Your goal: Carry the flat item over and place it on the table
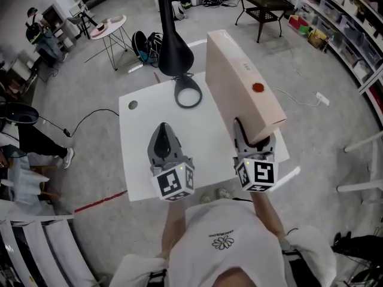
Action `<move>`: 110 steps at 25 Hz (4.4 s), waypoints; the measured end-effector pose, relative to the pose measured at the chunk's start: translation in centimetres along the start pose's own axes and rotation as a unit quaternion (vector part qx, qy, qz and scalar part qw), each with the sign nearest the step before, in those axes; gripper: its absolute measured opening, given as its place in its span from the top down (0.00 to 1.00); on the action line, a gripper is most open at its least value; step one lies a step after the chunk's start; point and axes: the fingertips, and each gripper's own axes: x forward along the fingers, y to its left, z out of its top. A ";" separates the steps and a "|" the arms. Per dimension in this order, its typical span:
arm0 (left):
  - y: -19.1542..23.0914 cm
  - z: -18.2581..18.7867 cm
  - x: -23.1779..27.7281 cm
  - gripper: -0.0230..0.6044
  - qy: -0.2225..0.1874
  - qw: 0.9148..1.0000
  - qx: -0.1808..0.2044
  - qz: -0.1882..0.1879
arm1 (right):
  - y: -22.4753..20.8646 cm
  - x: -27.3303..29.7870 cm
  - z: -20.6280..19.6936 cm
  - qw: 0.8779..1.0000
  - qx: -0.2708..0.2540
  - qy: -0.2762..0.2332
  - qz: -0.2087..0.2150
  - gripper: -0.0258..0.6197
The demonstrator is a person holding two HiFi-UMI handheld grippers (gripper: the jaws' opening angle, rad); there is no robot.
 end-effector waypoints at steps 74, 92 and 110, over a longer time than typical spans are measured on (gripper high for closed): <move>1.2 -5.4 -1.6 0.94 0.082 0.995 0.046 0.022 | -0.9 0.6 -17.8 0.660 -0.697 0.193 0.207 0.51; -0.9 -6.8 -1.7 0.94 0.093 0.995 0.035 -0.006 | -0.8 -1.2 -21.0 0.660 -0.647 0.260 0.279 0.50; -2.2 -7.3 -0.8 0.94 0.102 0.994 0.023 -0.036 | -0.5 -3.7 -24.7 0.634 -0.605 0.335 0.346 0.42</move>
